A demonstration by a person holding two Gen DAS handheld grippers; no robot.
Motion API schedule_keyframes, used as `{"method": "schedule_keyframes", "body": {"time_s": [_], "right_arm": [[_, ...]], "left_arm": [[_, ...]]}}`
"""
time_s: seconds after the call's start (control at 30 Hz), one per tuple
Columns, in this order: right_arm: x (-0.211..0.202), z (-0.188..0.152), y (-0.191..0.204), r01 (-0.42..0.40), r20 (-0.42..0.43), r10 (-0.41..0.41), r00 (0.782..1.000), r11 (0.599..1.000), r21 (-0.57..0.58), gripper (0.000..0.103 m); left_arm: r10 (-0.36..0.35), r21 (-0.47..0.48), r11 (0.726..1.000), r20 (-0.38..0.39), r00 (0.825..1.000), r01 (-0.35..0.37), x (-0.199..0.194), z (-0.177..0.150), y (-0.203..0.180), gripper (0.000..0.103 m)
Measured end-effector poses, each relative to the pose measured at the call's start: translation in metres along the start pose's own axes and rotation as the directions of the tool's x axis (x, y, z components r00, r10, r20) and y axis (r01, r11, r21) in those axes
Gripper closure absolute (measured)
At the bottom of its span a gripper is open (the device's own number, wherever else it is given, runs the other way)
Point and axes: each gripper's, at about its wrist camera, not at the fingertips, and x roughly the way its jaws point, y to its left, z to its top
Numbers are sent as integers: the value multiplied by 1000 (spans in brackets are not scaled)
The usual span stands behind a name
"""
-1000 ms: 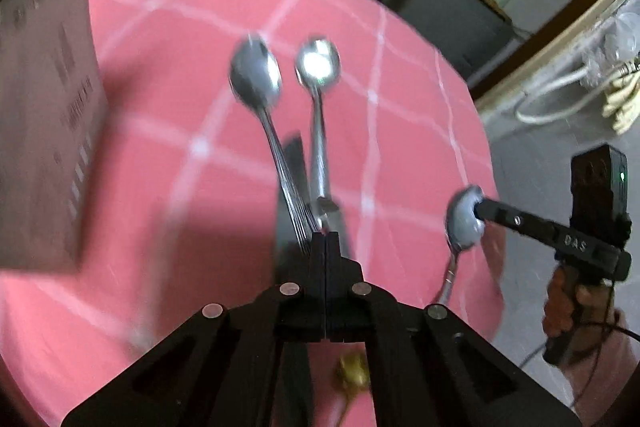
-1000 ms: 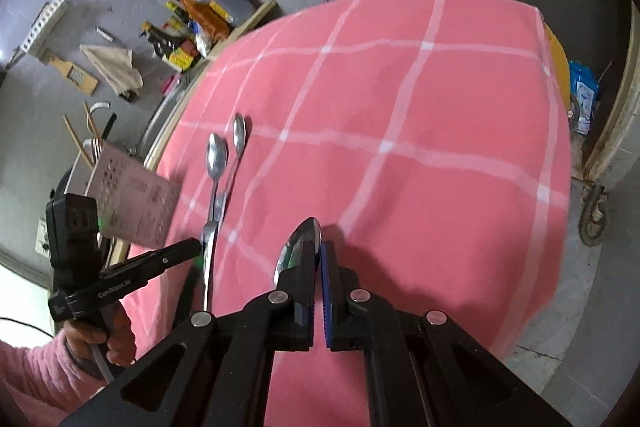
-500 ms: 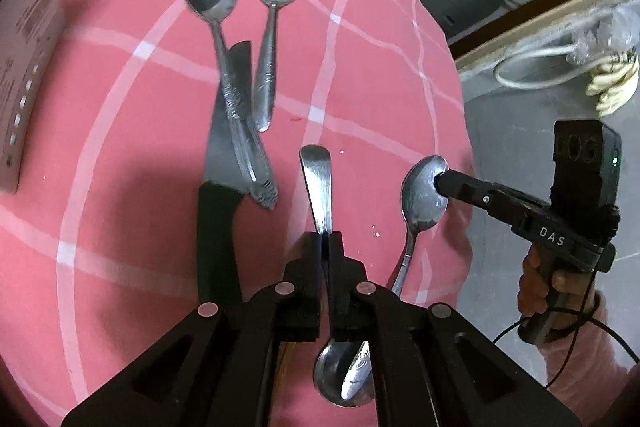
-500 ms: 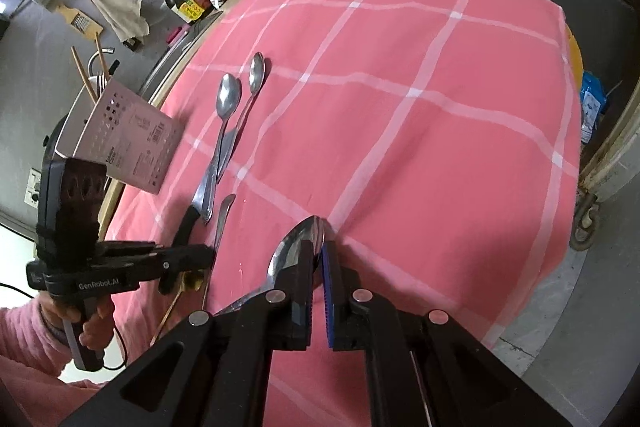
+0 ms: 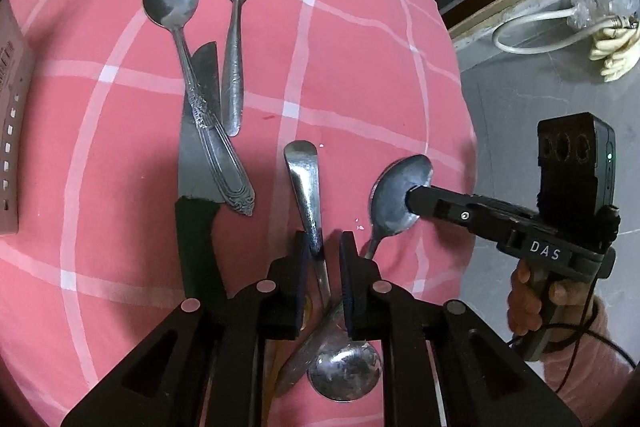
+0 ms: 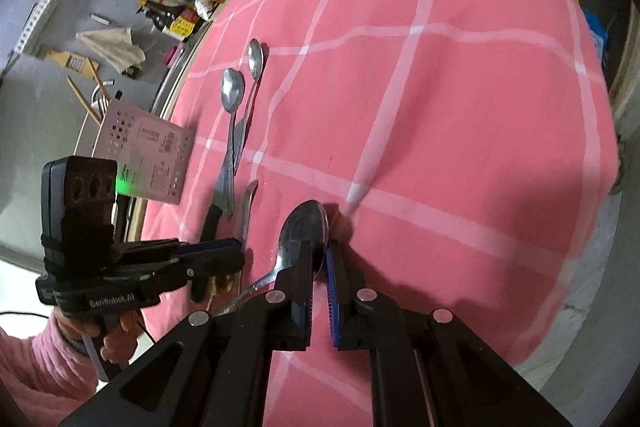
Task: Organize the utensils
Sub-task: 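Lift the silver spoons with the left tool while the right tool lifts its spoon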
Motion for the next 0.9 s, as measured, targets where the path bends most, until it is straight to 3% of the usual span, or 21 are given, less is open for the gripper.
{"method": "schedule_keyframes", "body": {"time_s": [0.43,0.6,0.7,0.77,0.9], "right_arm": [[-3,-6,2,-1,30,0,1000,1000,2,98],[-3,-11,-1,-12,60,11,998,999,29,98],[-5,-17,1,-22,92,19,996,999,32,99],[-10,-23,3,-31,120,26,992,999,35,99],[-21,-31,7,-33,166,28,986,999,32,99]], "left_arm": [[21,-23,999,-67,998,-22,22,26,-12,91],[111,53,993,-85,990,-107,30,33,-27,95],[164,123,980,-54,985,-157,34,30,-41,97],[154,135,979,-18,988,-151,33,25,-40,98],[42,76,996,19,999,-43,34,23,-29,103]]}}
